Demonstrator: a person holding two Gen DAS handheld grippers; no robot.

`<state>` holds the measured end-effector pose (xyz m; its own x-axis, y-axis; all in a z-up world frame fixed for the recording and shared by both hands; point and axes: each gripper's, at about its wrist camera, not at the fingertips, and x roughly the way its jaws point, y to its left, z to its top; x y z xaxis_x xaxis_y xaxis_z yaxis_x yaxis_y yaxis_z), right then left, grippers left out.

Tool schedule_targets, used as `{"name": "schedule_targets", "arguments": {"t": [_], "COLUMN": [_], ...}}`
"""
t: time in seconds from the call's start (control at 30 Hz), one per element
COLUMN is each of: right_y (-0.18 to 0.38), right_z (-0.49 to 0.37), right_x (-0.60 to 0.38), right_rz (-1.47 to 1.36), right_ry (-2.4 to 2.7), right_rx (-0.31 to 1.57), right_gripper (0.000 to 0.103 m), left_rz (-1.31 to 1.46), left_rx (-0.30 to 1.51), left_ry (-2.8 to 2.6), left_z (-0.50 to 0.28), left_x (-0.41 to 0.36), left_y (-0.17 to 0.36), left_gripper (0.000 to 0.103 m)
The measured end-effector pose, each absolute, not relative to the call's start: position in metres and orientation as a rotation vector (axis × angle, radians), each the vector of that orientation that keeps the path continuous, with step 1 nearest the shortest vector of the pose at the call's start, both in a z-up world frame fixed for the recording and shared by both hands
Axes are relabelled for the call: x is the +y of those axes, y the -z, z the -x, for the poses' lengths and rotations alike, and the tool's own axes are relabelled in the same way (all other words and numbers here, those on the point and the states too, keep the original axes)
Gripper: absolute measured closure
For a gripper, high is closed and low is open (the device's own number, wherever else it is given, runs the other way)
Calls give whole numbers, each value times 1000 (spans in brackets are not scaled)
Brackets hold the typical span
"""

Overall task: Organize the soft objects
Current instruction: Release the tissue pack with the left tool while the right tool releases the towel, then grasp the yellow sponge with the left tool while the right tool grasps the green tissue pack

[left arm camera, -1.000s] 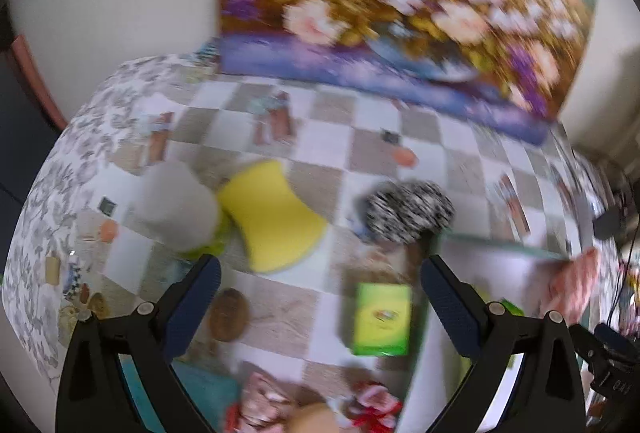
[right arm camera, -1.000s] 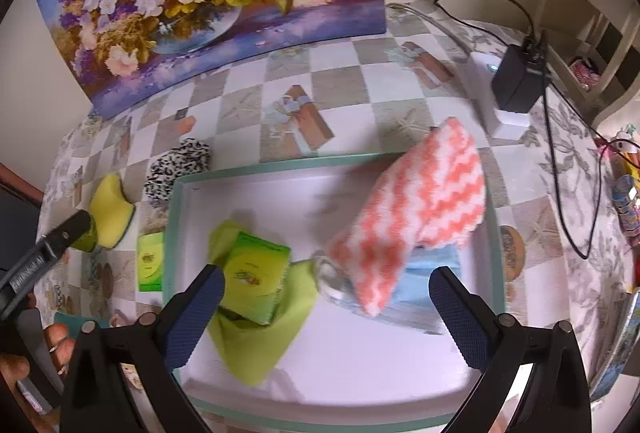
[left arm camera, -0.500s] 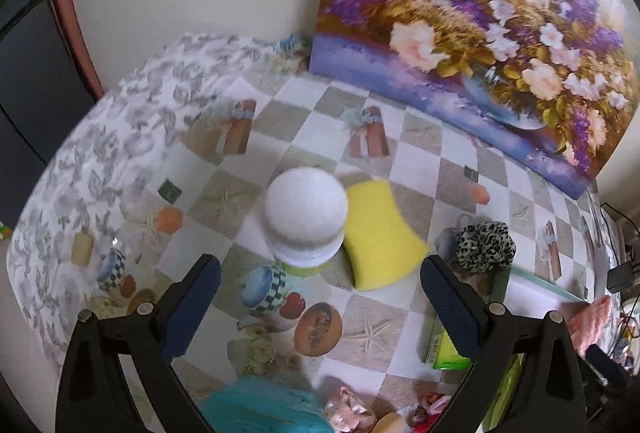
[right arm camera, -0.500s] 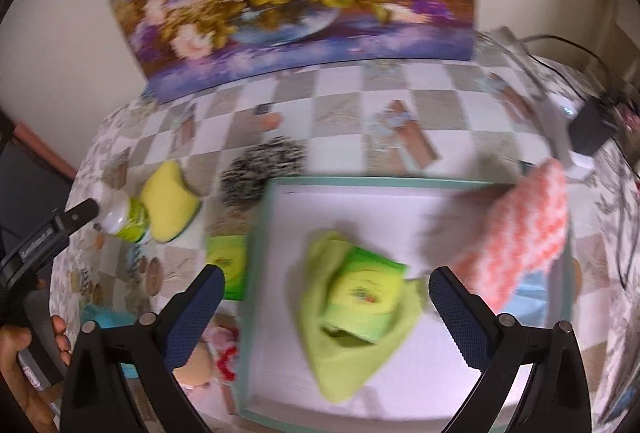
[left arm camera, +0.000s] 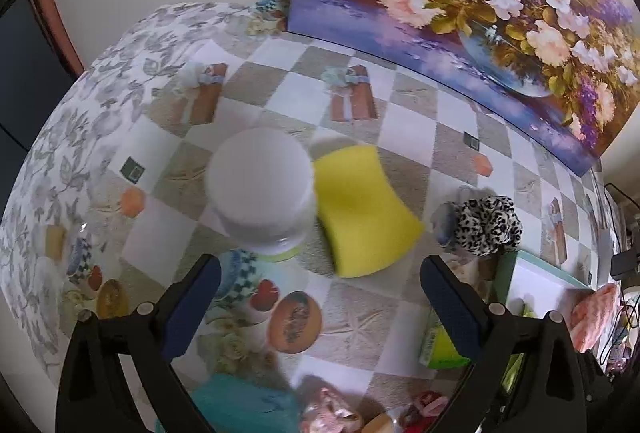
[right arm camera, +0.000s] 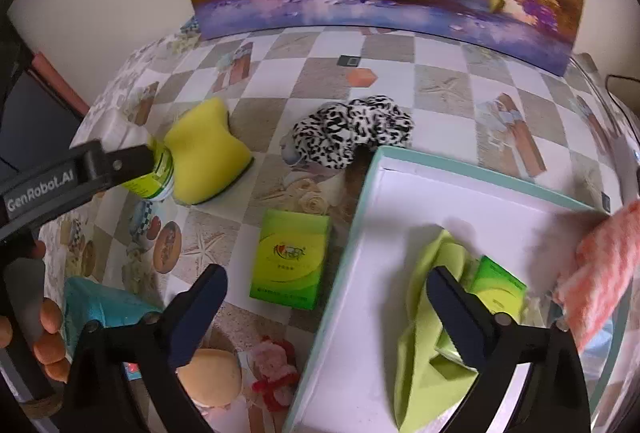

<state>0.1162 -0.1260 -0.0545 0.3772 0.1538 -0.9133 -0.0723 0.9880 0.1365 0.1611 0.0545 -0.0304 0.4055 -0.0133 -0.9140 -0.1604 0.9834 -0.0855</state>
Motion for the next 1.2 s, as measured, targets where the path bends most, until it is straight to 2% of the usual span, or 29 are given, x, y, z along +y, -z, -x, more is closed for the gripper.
{"name": "schedule_targets", "arguments": {"t": [0.57, 0.93, 1.2], "right_y": [60, 75, 77], "right_z": [-134, -142, -143], "right_x": [-105, -101, -98], "right_rz": [-82, -69, -90], "right_ry": [-265, -253, -278], "right_rx": [1132, 1164, 1171], "right_gripper": [35, 41, 41], "left_rz": [201, 200, 203], "left_rx": [1149, 1160, 1160], "left_ry": [-111, -109, -106], "left_z": [-175, -176, -176], "left_x": [48, 49, 50], "left_y": [35, 38, 38], "left_gripper": [6, 8, 8]}}
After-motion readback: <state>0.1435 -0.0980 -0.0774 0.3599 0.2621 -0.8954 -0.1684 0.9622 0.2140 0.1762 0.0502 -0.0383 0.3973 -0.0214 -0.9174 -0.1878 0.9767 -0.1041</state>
